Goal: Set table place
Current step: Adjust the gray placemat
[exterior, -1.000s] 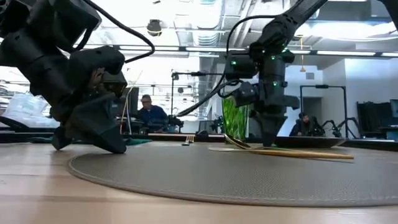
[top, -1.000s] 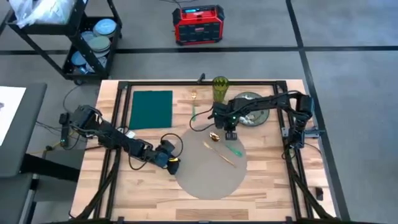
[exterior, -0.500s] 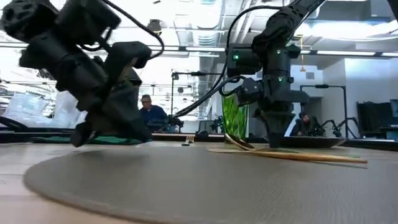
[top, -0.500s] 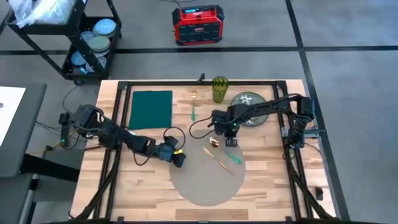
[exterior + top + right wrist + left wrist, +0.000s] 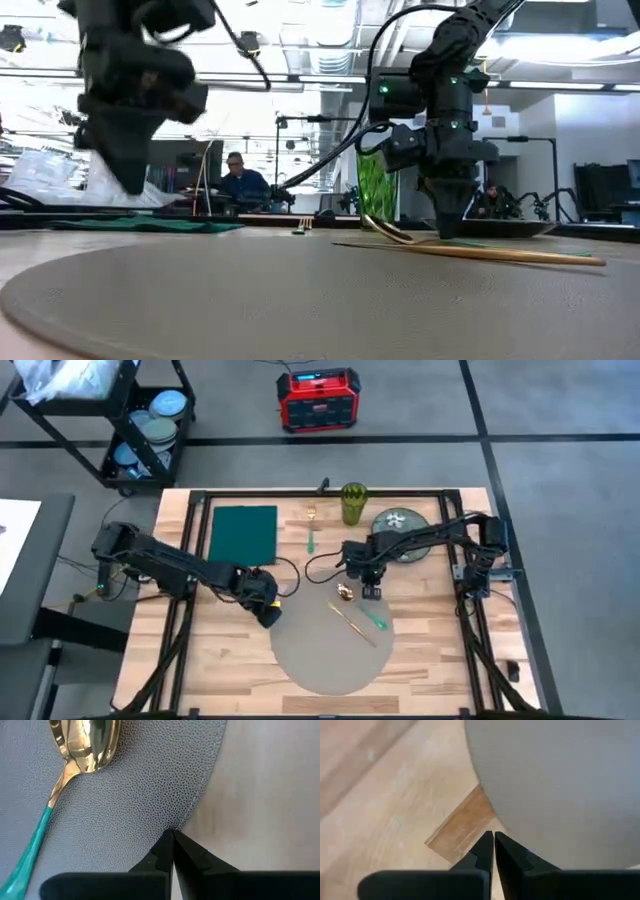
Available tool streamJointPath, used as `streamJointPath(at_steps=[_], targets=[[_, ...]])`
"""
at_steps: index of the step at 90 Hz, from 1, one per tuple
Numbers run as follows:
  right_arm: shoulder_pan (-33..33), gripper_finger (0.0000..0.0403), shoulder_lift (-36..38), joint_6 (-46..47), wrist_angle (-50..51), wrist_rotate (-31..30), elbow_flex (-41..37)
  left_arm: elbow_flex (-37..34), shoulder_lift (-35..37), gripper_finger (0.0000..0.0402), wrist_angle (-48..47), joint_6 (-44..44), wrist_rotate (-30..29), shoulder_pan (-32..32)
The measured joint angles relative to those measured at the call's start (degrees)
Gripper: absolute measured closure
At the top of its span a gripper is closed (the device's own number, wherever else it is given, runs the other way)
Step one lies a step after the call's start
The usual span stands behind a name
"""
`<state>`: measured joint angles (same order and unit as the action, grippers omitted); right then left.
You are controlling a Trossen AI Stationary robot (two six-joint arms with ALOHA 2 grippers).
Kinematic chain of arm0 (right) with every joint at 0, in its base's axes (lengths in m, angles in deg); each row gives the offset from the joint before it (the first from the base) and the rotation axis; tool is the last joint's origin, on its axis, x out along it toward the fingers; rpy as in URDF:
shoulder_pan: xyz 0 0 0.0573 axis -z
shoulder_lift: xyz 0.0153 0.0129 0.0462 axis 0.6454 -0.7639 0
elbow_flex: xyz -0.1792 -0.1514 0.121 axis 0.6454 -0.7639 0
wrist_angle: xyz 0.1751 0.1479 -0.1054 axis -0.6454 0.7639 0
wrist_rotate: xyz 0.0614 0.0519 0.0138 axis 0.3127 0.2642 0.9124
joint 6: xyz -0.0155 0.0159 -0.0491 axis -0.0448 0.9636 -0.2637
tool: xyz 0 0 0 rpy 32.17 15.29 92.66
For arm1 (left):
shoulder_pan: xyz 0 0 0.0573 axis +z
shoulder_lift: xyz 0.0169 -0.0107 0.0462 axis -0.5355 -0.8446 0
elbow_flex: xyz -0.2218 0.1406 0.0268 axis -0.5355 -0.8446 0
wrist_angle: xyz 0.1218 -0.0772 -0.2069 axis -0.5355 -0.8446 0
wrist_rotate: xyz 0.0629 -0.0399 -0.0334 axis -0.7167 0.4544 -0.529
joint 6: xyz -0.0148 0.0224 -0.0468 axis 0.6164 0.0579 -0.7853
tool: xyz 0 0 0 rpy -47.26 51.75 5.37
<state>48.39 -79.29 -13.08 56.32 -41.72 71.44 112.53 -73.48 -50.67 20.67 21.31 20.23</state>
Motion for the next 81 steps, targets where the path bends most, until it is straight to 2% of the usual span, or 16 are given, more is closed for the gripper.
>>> streamJointPath(at_steps=[8, 22, 29, 39, 48, 56, 61, 75, 81], targets=[[-0.4, 0.0403, 0.0, 1.1, -0.9, 0.8, -0.3, 2.4, 0.2, 0.0402, 5.2, -2.8, -0.9, -0.2], [-0.8, 0.0403, 0.0, 5.4, -1.1, 4.2, -0.4, 3.1, 0.1, 0.0402, 24.0, -6.1, -6.8, -2.6], [-1.3, 0.0403, -0.1, 6.6, -1.2, 5.2, -0.5, 3.2, -0.4, 0.0402, 29.6, -6.3, -7.8, -3.9], [-1.5, 0.0403, -0.1, 7.1, -1.7, 5.2, -0.5, 3.3, -1.8, 0.0402, 26.1, -7.9, -7.3, -6.8], [-1.4, 0.0403, -0.1, 7.6, -1.9, 5.2, -0.5, 3.0, -4.8, 0.0402, 14.7, -11.2, -3.0, -10.2], [-1.4, 0.0403, -0.1, 7.6, -2.0, 5.2, -0.5, 3.0, -8.7, 0.0402, 11.8, -13.0, -0.3, -12.9], [-1.4, 0.0403, -0.1, 7.6, -2.1, 5.1, -0.5, 3.0, -11.5, 0.0402, 13.9, -13.3, 1.0, -14.3], [-1.4, 0.0403, -0.1, 7.9, -2.3, 4.9, -0.5, 3.3, -18.6, 0.0402, 28.3, -13.9, 3.4, -16.4], [-1.4, 0.0403, -0.1, 8.0, -2.3, 4.9, -0.5, 3.5, -21.0, 0.0402, 29.0, -14.8, 4.7, -16.6]])
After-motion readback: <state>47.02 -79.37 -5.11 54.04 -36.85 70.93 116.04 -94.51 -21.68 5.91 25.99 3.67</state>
